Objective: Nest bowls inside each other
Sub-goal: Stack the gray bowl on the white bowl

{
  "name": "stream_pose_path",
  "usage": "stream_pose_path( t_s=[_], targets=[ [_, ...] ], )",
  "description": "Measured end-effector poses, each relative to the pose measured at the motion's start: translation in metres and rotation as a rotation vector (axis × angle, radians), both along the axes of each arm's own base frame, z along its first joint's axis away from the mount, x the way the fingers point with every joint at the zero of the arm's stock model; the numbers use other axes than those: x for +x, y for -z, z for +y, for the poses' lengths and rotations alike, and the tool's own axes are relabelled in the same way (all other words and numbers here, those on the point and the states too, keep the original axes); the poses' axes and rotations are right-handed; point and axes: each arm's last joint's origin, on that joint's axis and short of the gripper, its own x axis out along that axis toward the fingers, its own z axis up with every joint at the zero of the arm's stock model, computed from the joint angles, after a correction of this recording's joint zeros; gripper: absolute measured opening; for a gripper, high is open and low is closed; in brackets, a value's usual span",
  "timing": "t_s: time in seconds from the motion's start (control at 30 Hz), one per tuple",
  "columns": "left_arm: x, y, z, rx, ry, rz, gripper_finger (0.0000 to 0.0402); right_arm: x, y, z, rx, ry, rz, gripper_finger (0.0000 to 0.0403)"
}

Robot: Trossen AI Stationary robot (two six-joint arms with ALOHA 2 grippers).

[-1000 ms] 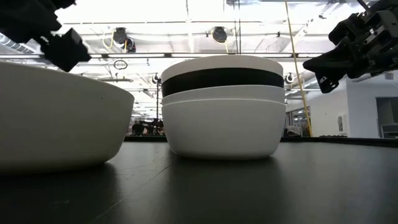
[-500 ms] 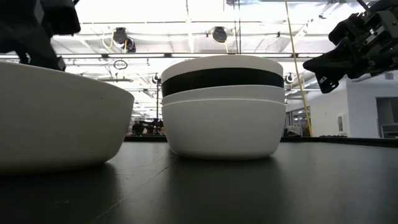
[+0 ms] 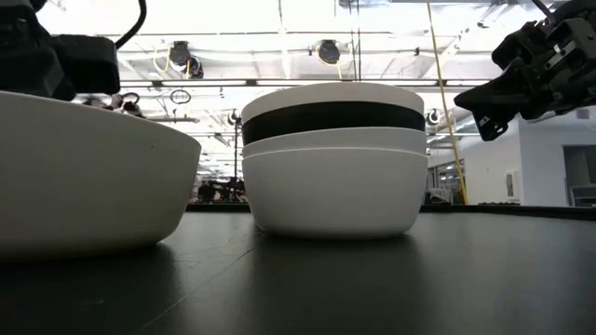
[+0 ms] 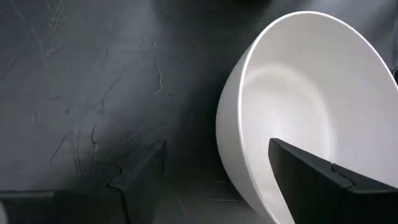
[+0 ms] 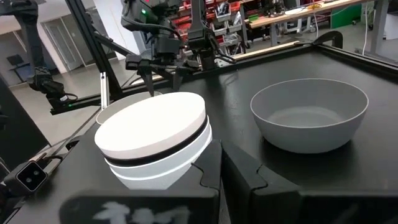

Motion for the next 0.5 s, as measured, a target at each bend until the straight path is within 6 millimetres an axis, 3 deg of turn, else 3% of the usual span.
stream_pose_path(
  t_s=[0.37,0.5],
  targets=[
    [0.0043,0.0032,0.0044,0.021,0.010,0.008,0.0284,0.0000,0.0000,0.0000,0.001,0.000,0.000,0.0000],
    [0.0054,0.0023,0.0039,0.028,0.028,-0.009,0.0261,0.0000,0.0000,0.0000,0.001,0.000,0.000,0.0000]
  ],
)
